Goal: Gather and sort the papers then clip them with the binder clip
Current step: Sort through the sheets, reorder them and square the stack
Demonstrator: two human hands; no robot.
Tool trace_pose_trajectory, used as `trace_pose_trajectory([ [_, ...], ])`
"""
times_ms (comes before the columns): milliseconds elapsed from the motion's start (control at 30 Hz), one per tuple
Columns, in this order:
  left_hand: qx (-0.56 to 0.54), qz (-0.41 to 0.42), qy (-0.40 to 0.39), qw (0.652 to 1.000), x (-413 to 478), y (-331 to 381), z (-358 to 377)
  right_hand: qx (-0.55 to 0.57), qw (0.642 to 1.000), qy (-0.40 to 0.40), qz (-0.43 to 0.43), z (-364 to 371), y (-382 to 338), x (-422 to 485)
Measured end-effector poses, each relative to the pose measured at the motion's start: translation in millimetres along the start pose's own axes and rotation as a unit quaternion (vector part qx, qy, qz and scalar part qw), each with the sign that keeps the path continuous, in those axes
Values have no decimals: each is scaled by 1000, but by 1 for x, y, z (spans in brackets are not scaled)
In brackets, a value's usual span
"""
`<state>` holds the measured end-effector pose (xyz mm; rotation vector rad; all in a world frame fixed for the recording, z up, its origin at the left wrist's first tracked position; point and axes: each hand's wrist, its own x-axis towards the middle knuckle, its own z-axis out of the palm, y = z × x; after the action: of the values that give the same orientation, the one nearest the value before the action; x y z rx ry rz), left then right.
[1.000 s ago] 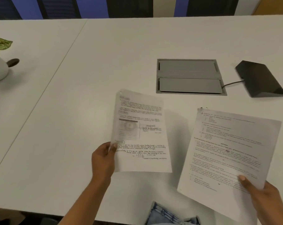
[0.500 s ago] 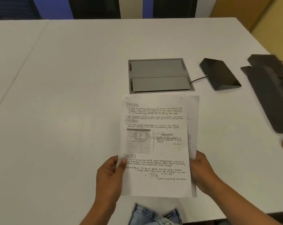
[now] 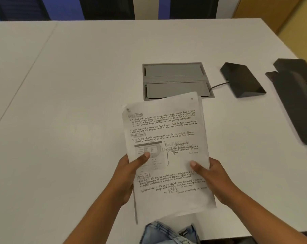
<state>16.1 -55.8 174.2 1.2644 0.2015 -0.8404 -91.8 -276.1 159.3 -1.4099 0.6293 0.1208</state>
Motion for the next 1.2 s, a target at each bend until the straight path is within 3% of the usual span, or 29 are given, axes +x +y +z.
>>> trace_pose_trajectory([
  [233,60,142,49,987,19,5,7,-24,997,40,-56,-3,-9,18],
  [467,159,274,13,948,60,19,6,-28,987,29,-158,4,-23,54],
  [700,168,317,-1,933,84,35,5,-12,965,30,-260,9,-34,76],
  [1033,187,303,15,934,99,18,6,-32,973,63,-219,10,-13,94],
  [1200,168,329,24,929,99,13,9,-8,957,87,-278,5,-20,94],
])
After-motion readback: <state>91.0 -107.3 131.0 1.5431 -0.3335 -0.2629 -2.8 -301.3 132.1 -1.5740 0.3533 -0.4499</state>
